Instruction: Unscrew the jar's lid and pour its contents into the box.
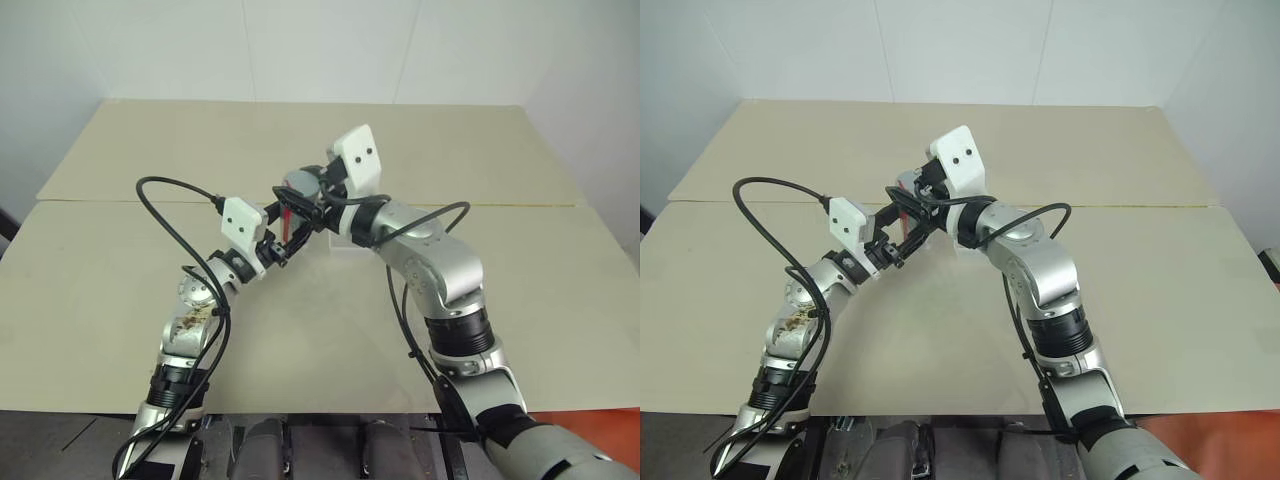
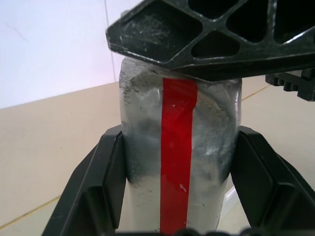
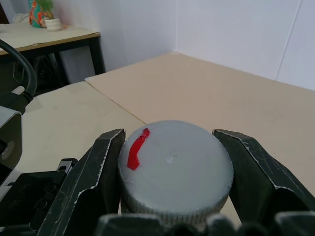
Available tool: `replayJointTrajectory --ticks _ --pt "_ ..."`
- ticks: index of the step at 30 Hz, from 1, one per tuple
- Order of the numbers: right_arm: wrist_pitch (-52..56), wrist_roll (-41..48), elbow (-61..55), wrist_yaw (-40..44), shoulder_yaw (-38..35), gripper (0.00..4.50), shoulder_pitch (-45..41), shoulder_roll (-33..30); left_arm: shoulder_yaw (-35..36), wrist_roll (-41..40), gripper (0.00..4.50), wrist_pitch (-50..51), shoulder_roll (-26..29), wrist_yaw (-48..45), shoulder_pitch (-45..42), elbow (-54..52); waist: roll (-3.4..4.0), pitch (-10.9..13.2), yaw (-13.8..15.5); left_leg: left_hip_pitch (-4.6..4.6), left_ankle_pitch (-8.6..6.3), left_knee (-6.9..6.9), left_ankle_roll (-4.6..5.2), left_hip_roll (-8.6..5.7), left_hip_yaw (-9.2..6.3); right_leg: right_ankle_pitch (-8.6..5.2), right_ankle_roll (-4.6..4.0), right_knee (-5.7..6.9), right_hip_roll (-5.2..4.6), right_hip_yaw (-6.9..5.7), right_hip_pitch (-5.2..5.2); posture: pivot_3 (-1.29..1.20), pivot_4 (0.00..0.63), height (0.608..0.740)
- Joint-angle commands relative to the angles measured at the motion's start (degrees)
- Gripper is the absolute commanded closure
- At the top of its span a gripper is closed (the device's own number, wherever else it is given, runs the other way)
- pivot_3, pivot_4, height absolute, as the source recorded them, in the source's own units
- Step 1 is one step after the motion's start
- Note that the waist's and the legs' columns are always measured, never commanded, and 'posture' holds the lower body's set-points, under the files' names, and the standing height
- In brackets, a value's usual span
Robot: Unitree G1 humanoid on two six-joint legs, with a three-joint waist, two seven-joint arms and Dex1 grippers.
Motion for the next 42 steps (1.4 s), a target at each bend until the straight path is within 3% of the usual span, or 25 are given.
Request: replayJointTrajectory --ticks 1,6,12,17,22,29,35,42 --pt "-2.49 -0.03 -2.05 -0.05 -1.42 1.72 -1.23 -0.17 -0.66 -0.88 1.80 0.28 0.42 -1.28 0.68 -3.07 0.00 0.00 0.00 0.00 0.00 0.00 0.00 0.00 0.00 0.00 0.00 0.00 0.00 0.00 0.00 0.00 0.150 0.740" --pt "-3.36 2.37 -2.89 4.60 -2.89 1.72 -0.26 -2.46 0.71 -5.49 1.80 2.50 2.07 -5.72 0.74 -3.91 0.00 0.00 -0.02 0.00 0.00 0.00 0.00 0.00 0.00 0.00 0.00 0.00 0.00 0.00 0.00 0.00 0.150 0.740" --pt "-4.34 12.41 -5.71 21.93 -4.75 1.72 2.54 -10.49 2.99 -15.49 1.80 6.33 8.19 -18.88 0.73 -4.13 0.00 0.00 0.06 -0.01 -0.03 0.00 0.05 0.00 -0.01 0.00 0.00 -0.08 0.00 -0.01 0.04 0.00 0.150 0.740" --pt "-3.95 16.16 -4.46 25.16 -7.25 1.72 0.86 -13.22 2.63 -17.34 1.80 5.88 13.33 -28.92 0.92 -0.68 0.00 0.00 -0.26 0.09 -0.11 -0.04 0.18 0.02 0.00 0.00 -0.01 -0.06 0.01 0.02 0.01 0.00 0.150 0.740" --pt "-4.03 17.55 -3.98 24.83 -9.35 1.72 -0.46 -13.86 1.99 -16.25 1.80 4.99 13.22 -30.41 1.29 1.18 0.00 0.00 -0.02 0.08 -0.10 -0.03 0.17 0.01 0.01 0.00 -0.01 -0.04 0.02 0.02 0.03 0.00 0.150 0.740" --pt "-6.66 12.48 -1.33 17.93 -13.56 1.72 0.07 -16.94 3.18 -15.56 1.80 3.86 11.84 -29.06 1.13 1.99 0.00 0.00 0.33 0.02 -0.03 0.00 0.06 0.01 0.02 0.00 -0.01 -0.05 0.01 0.00 0.04 0.00 0.150 0.740" --pt "-7.96 3.36 0.41 7.17 -15.12 1.72 7.47 -20.68 4.84 -15.28 1.80 2.88 12.44 -28.19 0.15 2.50 0.00 0.00 0.28 0.02 -0.02 -0.02 0.05 0.01 0.05 0.00 -0.01 -0.07 0.01 0.02 0.03 0.00 0.150 0.740" --pt "-7.80 -6.81 7.59 -9.80 -14.41 1.72 15.69 -15.47 5.33 -13.89 1.80 1.85 11.87 -25.37 -2.46 3.50 0.00 0.00 -0.01 0.04 0.02 -0.01 -0.02 0.01 0.09 0.00 -0.01 -0.08 0.01 0.05 0.02 0.00 0.150 0.740"
